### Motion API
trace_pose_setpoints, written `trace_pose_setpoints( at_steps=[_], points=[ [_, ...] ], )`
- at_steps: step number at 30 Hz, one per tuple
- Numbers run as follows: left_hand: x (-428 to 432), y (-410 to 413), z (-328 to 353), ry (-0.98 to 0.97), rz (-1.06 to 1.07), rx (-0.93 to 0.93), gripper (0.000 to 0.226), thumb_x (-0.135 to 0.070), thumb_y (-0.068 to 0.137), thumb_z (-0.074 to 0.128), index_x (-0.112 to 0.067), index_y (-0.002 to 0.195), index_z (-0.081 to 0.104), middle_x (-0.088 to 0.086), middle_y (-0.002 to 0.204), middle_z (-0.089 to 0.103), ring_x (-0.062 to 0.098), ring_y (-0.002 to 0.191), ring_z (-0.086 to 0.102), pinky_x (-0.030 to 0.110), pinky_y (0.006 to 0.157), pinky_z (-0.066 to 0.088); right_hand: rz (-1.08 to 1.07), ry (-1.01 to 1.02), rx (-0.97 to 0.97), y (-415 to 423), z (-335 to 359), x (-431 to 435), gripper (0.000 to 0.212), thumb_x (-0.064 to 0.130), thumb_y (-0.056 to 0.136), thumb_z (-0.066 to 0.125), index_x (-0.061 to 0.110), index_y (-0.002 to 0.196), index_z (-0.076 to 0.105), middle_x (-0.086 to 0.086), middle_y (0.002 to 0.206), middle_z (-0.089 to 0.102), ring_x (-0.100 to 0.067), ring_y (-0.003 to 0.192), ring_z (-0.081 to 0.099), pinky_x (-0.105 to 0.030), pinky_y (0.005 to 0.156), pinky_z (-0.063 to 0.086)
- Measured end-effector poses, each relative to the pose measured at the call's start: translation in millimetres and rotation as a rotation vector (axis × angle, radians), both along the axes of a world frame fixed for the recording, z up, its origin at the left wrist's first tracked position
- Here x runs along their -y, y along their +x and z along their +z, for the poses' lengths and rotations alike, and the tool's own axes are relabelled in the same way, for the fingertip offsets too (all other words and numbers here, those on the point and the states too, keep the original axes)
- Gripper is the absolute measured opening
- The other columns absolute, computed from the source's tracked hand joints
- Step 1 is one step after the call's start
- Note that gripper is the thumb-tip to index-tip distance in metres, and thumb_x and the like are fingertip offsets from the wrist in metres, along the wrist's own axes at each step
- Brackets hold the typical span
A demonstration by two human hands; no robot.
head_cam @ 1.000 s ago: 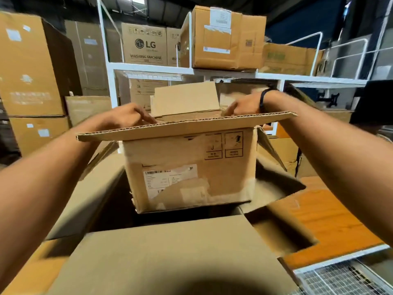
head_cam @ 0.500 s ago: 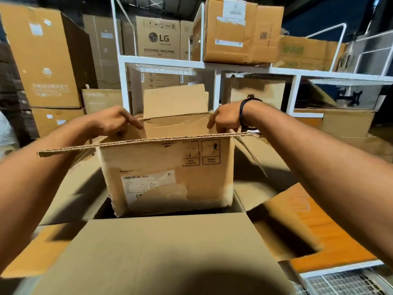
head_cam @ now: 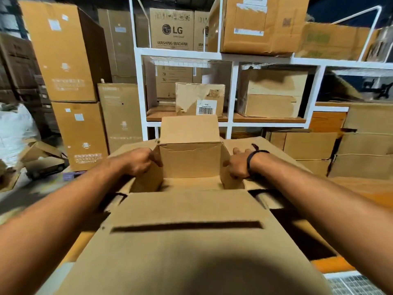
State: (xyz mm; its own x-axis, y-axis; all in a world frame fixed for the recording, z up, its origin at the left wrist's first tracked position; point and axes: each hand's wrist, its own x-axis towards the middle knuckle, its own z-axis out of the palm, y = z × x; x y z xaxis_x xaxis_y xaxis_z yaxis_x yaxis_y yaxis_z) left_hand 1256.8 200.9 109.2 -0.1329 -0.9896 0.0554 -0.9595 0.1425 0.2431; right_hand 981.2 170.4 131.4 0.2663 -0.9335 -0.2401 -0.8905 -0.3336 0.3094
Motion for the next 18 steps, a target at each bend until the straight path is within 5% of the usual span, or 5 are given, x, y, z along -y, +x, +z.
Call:
trace_pose_setpoints(
  at_steps=[5,14,18],
  points=[
    [3,-2,-12,-0.003,-0.057,0.176,0.052,0.005,0.086,0.036,-0.018,0.126,0.060,0.001,0.146,0.044,0.016,0.138,0.036,0.029,0.114,0.023,-0.037,-0.078,-0.043,-1,-41,14,0.052,0.030,0.092,0.033,0.033,0.145,0.036,-0.003,0.160,0.006,-0.032,0.146,-0.003,-0.062,0.112,0.000],
    [10,-18,-18,0.058,0.042,0.322,0.052,-0.010,0.087,0.044,-0.024,0.137,0.047,-0.001,0.142,0.048,0.018,0.128,0.045,0.034,0.111,0.034,-0.131,-0.113,-0.121,4,-52,28,0.075,0.041,0.077,0.040,0.028,0.150,0.024,-0.009,0.159,0.008,-0.033,0.147,-0.005,-0.065,0.110,-0.009],
    [12,-24,-17,0.084,0.032,0.327,0.048,-0.018,0.092,0.045,-0.027,0.139,0.045,-0.001,0.143,0.048,0.019,0.129,0.045,0.035,0.111,0.033,-0.048,-0.140,-0.192,6,-47,21,0.063,0.036,0.088,0.042,0.027,0.149,0.028,-0.008,0.159,0.012,-0.031,0.147,0.003,-0.066,0.109,-0.002]
  ],
)
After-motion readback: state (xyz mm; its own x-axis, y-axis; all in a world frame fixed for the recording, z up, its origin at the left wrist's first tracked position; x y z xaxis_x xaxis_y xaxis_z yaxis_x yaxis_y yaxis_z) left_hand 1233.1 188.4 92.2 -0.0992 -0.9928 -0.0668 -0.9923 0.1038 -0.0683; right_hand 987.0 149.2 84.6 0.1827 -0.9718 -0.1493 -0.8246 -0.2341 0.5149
